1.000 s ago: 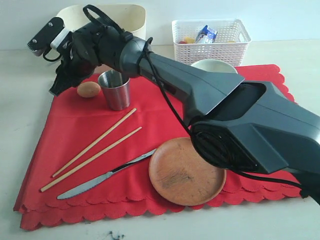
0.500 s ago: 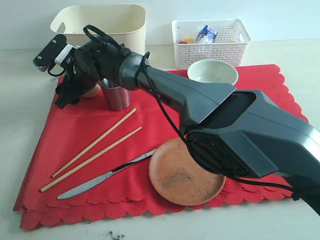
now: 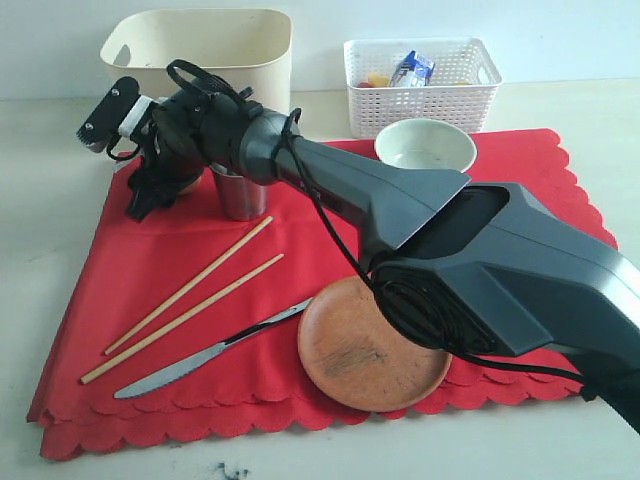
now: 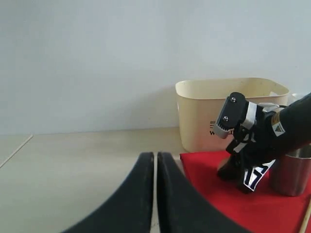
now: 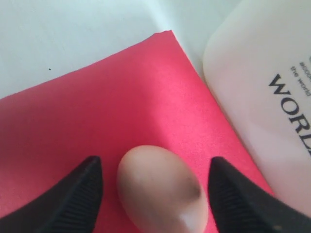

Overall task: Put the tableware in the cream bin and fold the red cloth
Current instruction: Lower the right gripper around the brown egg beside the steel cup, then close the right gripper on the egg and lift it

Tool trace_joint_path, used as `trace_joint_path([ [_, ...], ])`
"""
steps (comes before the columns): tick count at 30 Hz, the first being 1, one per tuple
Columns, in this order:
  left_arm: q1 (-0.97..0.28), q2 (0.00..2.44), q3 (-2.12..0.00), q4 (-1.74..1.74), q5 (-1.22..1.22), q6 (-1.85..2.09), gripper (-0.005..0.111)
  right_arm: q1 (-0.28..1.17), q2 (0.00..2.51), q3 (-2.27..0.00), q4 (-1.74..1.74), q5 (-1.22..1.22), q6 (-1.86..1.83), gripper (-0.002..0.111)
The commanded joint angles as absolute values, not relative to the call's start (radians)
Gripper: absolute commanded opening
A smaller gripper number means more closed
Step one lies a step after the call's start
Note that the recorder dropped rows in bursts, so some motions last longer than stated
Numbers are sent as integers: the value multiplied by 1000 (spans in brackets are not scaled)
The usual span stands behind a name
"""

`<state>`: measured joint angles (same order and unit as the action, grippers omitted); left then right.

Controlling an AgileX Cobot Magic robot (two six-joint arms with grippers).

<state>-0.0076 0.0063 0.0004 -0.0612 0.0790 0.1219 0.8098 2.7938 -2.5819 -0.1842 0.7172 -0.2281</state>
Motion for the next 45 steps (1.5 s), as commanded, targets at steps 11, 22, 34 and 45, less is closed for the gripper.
trace_joint_path([
  [11,-12,0,0,-67,80,119,5,802,2808,-2590,-201,752,-242,7],
  [22,-12,0,0,-67,80,119,5,802,2787,-2590,-193,790,-240,0],
  [34,-12,0,0,-67,80,119,5,800,2654,-2590,-176,942,-189,0],
  [45,-12,0,0,-67,80,119,5,791,2708,-2590,-177,994,-187,0],
])
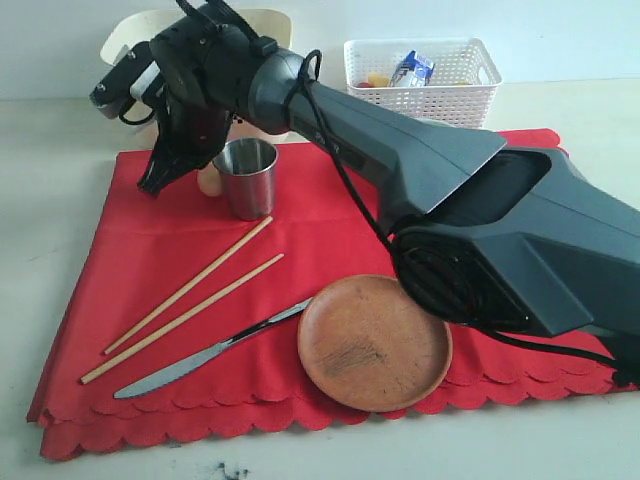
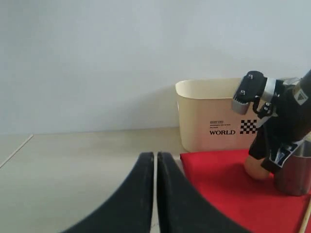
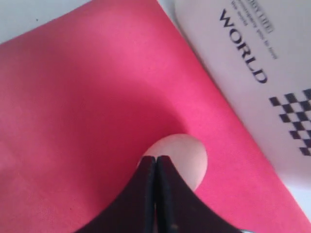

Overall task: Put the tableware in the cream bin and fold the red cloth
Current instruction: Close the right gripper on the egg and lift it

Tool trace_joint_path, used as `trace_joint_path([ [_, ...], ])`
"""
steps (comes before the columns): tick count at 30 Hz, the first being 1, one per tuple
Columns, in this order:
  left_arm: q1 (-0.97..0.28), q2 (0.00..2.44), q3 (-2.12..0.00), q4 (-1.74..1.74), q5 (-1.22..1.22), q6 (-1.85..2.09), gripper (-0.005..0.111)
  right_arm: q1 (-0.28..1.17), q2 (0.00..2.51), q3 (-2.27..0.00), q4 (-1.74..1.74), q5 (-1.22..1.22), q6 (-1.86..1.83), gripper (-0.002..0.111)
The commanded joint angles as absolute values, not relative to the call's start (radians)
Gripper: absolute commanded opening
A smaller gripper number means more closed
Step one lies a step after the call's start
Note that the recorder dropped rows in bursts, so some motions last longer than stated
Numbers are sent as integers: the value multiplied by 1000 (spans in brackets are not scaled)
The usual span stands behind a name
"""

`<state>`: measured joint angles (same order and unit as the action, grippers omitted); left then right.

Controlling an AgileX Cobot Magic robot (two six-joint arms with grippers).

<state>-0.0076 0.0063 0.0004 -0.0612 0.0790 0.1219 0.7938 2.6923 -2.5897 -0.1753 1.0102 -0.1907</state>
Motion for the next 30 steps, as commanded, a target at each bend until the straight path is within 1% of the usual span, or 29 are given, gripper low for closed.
trace_joint_path([
  [1,-12,0,0,-67,80,119,5,791,2708,-2590,-185,989,-170,0],
  [4,-12,0,0,-67,80,119,5,791,2713,-2590,-239,972,-89,7],
  [9,-12,0,0,-67,80,119,5,791,2721,-2590,-270,948,-32,33],
  [12,-12,0,0,-67,80,119,5,791,2732,-2590,-266,944,-32,46],
  [14,-12,0,0,-67,80,119,5,791,2740,-2590,-266,944,-32,51],
  [17,-12,0,0,-67,80,119,5,791,2756,-2590,-263,942,-36,54],
  [30,-12,0,0,-67,80,119,5,791,2785,-2590,-265,926,-55,54],
])
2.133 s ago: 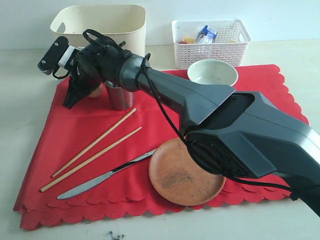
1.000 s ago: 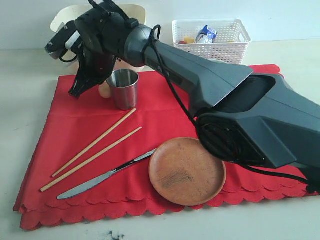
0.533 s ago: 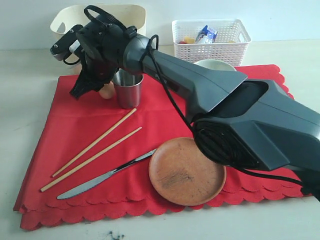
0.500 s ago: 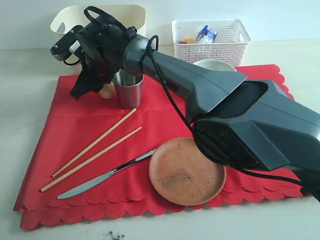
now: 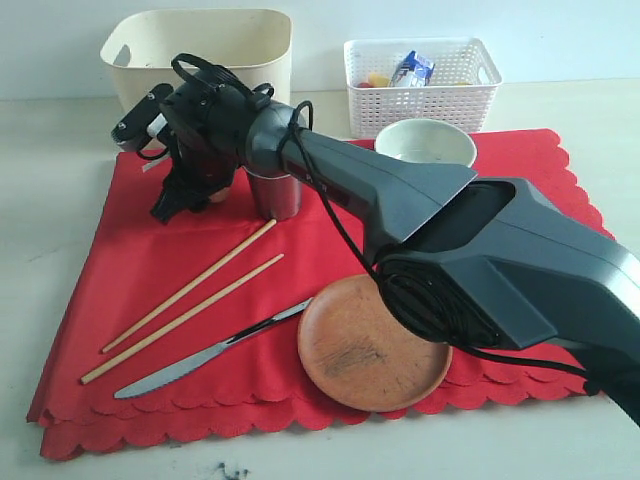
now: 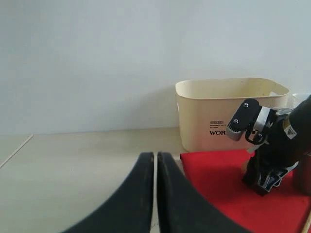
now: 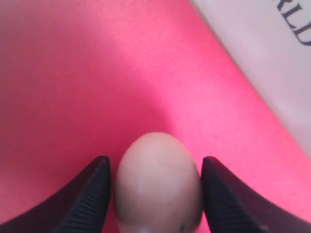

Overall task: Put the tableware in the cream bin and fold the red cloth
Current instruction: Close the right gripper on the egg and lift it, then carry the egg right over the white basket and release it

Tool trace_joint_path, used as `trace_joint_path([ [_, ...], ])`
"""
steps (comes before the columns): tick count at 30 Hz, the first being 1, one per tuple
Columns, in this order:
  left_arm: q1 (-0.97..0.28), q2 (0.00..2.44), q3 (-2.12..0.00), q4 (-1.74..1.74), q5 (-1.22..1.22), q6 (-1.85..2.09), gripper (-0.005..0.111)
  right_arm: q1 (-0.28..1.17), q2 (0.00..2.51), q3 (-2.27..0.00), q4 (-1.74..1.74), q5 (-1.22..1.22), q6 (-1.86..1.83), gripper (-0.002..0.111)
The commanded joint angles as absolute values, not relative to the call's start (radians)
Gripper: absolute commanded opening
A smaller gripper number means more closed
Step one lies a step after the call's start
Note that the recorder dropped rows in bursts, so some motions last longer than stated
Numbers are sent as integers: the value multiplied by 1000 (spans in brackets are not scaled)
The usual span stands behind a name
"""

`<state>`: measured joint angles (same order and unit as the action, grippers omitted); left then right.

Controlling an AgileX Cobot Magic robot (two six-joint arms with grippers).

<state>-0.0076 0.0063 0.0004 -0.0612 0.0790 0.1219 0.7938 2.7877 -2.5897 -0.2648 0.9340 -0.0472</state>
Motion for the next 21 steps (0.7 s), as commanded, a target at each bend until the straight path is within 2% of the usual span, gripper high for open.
trace_joint_path([
  [1,-12,0,0,-67,80,119,5,791,2785,-2590,-263,926,-68,52],
  [3,-12,0,0,-67,80,119,5,791,2785,-2590,-245,928,-95,45],
  [9,-12,0,0,-67,80,119,5,791,2773,-2590,-218,930,-104,2],
  [21,-12,0,0,-67,80,119,5,791,2603,-2590,-161,1055,-100,0],
])
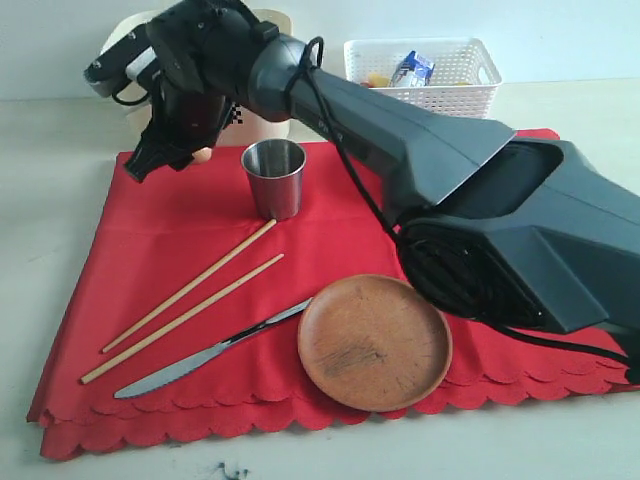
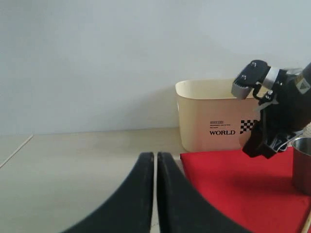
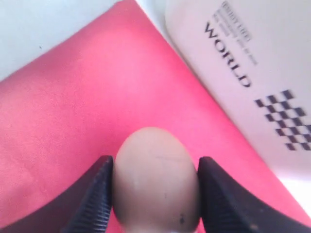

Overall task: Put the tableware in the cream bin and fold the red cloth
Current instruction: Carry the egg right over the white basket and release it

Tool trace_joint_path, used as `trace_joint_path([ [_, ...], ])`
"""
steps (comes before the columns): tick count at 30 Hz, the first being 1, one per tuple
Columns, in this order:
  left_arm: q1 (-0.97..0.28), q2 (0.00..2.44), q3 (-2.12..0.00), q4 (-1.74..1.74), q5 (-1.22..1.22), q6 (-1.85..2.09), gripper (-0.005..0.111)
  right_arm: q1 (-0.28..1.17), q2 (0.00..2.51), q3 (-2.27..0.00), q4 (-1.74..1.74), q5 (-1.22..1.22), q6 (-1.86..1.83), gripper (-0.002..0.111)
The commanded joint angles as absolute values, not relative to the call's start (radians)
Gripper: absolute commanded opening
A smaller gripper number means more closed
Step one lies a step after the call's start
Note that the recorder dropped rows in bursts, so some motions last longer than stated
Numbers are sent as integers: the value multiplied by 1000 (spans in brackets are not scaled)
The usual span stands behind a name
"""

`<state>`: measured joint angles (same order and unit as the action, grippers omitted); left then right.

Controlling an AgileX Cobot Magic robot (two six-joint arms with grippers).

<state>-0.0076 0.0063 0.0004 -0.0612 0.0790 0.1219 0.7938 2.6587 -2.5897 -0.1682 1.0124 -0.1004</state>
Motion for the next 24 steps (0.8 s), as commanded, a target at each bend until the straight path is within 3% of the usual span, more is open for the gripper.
trace_joint_path([
  [1,-12,0,0,-67,80,119,5,791,2587,-2590,-161,1066,-102,0],
  [10,-12,0,0,-67,80,119,5,789,2486,-2590,-174,1179,-131,0],
  [24,-12,0,0,-67,80,119,5,662,2420,-2590,120,1221,-209,0],
])
